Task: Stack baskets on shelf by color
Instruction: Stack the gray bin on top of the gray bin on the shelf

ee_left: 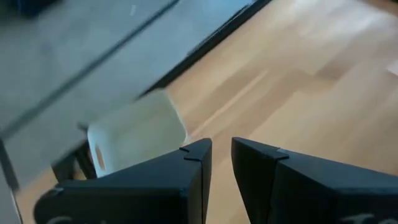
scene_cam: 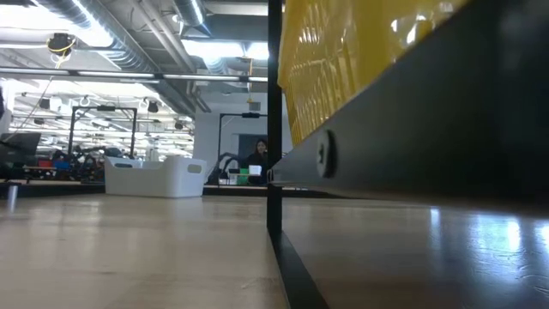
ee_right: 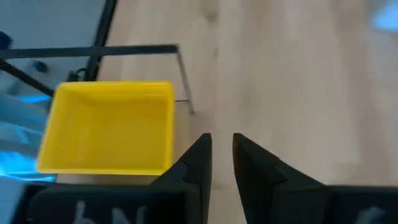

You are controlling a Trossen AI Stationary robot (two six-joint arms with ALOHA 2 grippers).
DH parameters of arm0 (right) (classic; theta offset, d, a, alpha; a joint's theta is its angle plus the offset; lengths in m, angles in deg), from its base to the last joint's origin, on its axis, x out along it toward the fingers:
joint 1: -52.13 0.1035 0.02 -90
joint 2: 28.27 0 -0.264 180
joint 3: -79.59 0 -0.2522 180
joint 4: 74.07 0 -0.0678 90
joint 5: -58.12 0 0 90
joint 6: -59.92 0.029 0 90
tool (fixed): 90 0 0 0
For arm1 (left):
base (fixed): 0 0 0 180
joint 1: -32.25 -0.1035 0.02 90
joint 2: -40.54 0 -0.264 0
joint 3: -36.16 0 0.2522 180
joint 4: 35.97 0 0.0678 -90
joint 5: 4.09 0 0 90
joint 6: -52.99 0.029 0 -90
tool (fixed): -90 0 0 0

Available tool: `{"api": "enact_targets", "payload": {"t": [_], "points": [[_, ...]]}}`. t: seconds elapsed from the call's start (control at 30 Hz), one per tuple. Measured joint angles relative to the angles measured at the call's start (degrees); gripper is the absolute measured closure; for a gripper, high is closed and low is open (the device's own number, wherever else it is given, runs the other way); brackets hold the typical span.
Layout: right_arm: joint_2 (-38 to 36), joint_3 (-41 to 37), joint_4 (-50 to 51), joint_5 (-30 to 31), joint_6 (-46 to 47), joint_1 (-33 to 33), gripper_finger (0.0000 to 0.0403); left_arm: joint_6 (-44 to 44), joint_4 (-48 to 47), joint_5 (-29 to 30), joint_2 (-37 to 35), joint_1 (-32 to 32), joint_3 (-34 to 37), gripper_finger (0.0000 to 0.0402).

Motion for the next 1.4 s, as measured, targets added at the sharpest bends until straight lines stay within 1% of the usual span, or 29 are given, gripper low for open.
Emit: {"api": "enact_targets", "payload": {"t": [0.1, 0.2, 0.4, 0.47, 0.63, 0.87, 0.93, 0.97, 1.13, 1.23, 1.4], "points": [[-0.6, 4.1, 4.1, 4.7, -3.5, 0.0, 0.0340, -1.6, 0.0, -5.4, 0.5, -7.4, 0.0, 0.0347], [-1.5, 8.5, 7.5, 7.3, -7.5, 0.0, 0.0340, -2.6, 0.3, -10.9, 0.3, -14.6, 0.0, 0.0347], [-4.8, 15.2, 10.0, 9.3, -17.5, 0.0, 0.0340, -2.4, 0.5, -23.5, 1.7, -30.2, 0.0, 0.0347], [-6.4, 16.5, 10.1, 9.3, -20.2, 0.0, 0.0340, -0.6, 0.8, -27.8, 3.1, -34.9, 0.0, 0.0347], [-11.1, 16.7, 10.3, 9.4, -25.3, -0.1, 0.0340, 5.4, 2.8, -35.2, 8.7, -42.5, 0.0, 0.0347], [-15.0, 16.7, 11.0, 9.3, -25.4, -0.1, 0.0340, 12.8, 6.7, -42.7, 19.0, -47.2, 0.0, 0.0347], [-15.6, 16.7, 12.2, 9.3, -24.5, -0.1, 0.0340, 15.3, 7.5, -43.8, 22.1, -48.4, 0.0, 0.0347], [-15.8, 16.7, 12.5, 9.8, -23.6, -0.1, 0.0340, 16.4, 7.8, -43.8, 23.5, -49.0, 0.0, 0.0347], [-15.8, 16.7, 13.5, 16.2, -19.7, -1.0, 0.0340, 21.1, 8.2, -43.7, 30.1, -51.5, 0.0, 0.0347], [-15.8, 16.7, 13.6, 16.8, -19.1, -2.3, 0.0340, 24.1, 8.3, -43.7, 32.7, -52.5, 0.0, 0.0347], [-15.8, 16.7, 13.6, 16.8, -18.0, -4.7, 0.0340, 25.7, 9.1, -43.7, 36.3, -54.2, 0.0, 0.0347]]}}
